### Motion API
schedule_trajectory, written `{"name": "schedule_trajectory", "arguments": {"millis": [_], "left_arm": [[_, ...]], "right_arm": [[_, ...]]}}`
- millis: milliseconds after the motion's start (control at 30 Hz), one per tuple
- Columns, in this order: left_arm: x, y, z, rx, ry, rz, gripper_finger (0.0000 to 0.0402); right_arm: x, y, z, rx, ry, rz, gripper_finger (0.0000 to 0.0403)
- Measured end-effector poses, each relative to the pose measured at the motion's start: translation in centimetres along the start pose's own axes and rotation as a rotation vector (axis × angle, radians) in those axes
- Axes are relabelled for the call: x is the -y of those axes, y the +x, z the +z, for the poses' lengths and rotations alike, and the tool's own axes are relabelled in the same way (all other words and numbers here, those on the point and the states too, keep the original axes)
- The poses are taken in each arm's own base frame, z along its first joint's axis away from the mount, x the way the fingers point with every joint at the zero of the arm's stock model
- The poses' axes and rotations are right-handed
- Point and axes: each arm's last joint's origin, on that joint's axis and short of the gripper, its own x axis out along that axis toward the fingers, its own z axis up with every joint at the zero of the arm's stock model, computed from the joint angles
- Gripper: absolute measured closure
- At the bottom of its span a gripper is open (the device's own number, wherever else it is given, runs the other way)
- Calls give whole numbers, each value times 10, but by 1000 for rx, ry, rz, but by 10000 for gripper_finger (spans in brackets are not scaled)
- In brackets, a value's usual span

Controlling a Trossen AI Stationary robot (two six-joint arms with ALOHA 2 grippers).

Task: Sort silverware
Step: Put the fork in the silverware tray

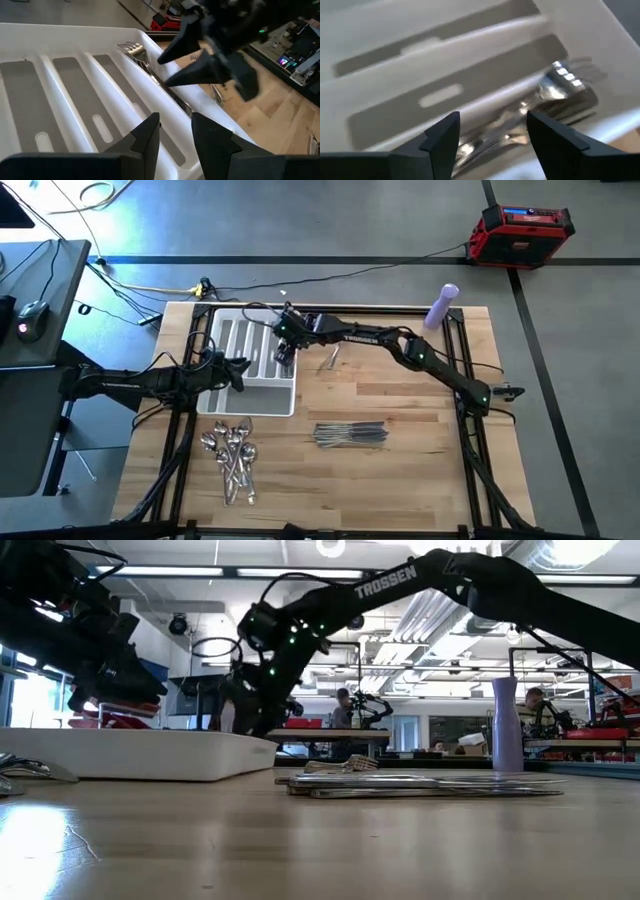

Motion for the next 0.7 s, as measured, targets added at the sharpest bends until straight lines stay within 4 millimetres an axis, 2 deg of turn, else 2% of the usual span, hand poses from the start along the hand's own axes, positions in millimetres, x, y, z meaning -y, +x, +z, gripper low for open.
{"name": "schedule_trajectory", "arguments": {"millis": [100,200,367,433,567,700], "left_arm": [[0,0,0,0,-14,0,304],[0,0,0,1,-15,0,304],[0,0,0,0,-15,0,304],[0,0,0,1,-16,0,304],[0,0,0,2,-17,-1,304],[0,0,0,2,-16,0,304]], "right_arm": [[9,4,0,6,48,-13,196],[13,5,0,2,68,-23,223],[13,6,-1,7,67,-50,275],[12,13,-5,-13,68,-37,288],[11,19,-10,-41,94,-1,292],[4,24,-12,-27,80,-32,273]]}}
